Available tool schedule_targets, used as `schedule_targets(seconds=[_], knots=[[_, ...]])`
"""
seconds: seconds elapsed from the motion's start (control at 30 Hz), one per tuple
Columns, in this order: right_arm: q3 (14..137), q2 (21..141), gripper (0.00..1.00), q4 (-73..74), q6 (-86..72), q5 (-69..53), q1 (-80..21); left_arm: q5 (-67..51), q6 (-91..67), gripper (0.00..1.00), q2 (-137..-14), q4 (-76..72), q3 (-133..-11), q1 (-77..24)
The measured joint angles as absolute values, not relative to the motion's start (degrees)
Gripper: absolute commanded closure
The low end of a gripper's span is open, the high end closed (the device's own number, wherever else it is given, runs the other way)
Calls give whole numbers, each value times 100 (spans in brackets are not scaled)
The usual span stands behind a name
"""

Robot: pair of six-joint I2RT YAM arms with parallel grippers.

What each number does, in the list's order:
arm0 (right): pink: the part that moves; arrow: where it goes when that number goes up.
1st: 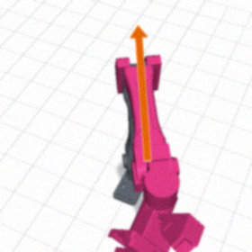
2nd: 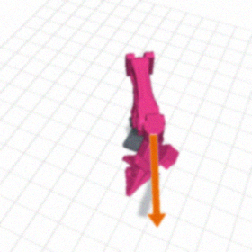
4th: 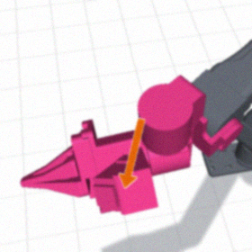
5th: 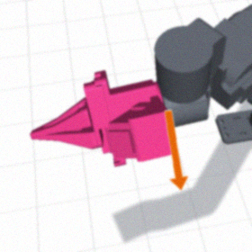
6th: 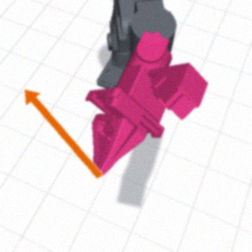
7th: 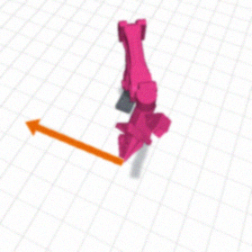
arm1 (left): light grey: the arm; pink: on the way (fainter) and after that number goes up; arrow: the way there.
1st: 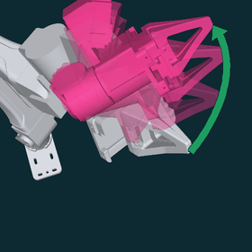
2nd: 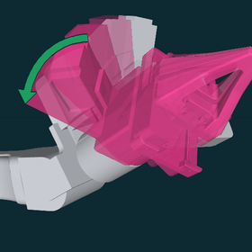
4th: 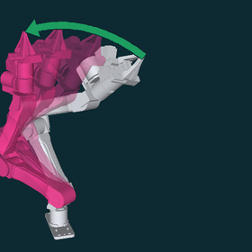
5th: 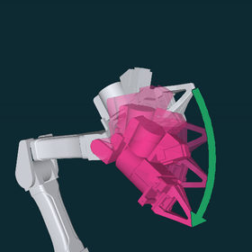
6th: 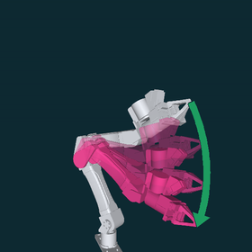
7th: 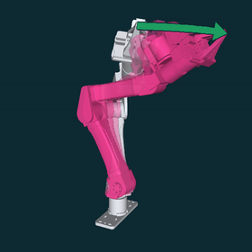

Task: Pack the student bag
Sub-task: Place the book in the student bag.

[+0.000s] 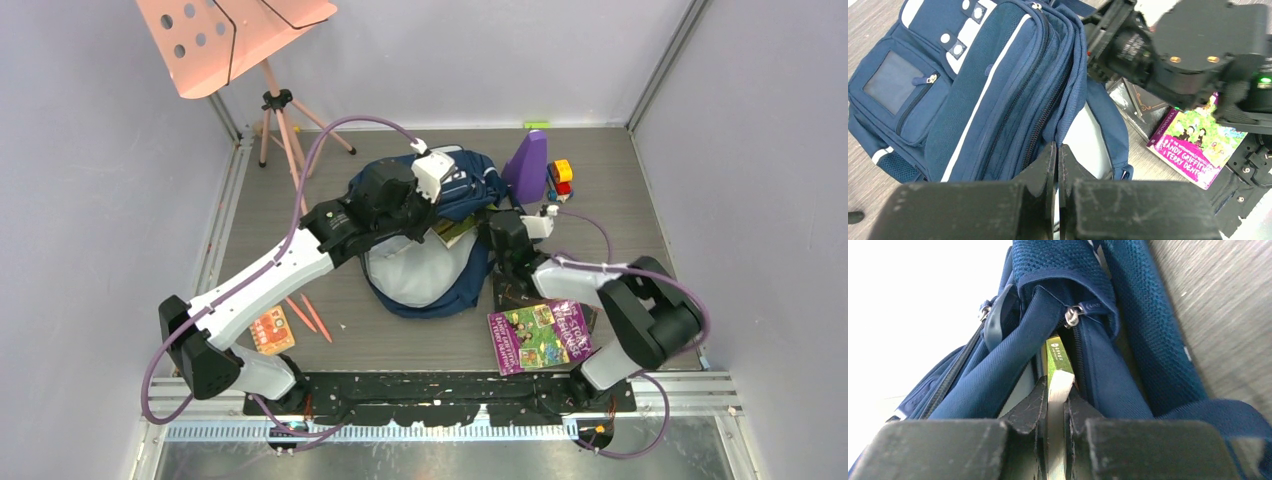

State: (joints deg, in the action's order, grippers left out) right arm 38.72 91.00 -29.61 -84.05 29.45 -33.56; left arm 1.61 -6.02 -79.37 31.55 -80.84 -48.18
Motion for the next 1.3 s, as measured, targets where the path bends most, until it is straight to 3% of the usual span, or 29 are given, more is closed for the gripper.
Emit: schedule_targets(seconds=[0.23, 0.53, 0.8, 1.0, 1.13, 1.3], knots=[[3524, 8427, 99, -2626, -8202, 3242, -3415, 148, -694, 100, -7937, 3148, -8154, -4807], [4176, 9712, 95, -3310, -8042, 3361, -3535, 139, -718, 100, -7970, 3148, -8154, -4788], [4698, 10401, 54, -3813, -7618, 3420, -3640, 145, -709, 100, -8025, 3148, -8154, -4731], [4591, 10210, 32, -3605, -7290, 3433, -3649, 123, -722, 100, -8025, 3151, -8154, -4635], [4143, 9397, 23, -3275, -7052, 3378, -3675, 180, -742, 100, -8025, 3151, -8154, -4554], [3671, 7946, 20, -2403, -6785, 3138, -3675, 257, -810, 100, -8036, 3153, -8154, -4486]])
